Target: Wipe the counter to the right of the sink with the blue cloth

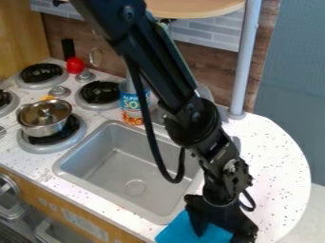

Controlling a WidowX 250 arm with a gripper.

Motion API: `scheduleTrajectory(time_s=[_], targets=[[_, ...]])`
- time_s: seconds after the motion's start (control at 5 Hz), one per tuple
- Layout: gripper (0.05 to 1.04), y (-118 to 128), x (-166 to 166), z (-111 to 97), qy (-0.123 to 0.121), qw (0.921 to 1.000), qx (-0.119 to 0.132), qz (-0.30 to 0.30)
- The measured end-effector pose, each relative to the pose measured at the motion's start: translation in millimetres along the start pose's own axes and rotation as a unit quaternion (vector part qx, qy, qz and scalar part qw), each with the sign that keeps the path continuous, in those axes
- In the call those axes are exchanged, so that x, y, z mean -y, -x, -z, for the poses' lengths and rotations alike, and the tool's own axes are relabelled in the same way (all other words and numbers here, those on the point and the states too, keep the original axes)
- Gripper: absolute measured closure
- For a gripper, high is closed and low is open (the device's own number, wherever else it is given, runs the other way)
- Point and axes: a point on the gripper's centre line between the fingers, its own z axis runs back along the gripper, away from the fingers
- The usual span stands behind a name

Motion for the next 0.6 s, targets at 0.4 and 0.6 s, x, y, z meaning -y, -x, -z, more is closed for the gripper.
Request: scheduleTrajectory(time_s=[0.4,0.6], targets=[[0.078,-36.3,2.6,2.9,0.012,0.9998,0.009,-0.013],[0.078,-54.6,0.4,7.3,0.011,0.9996,0.012,-0.023]])
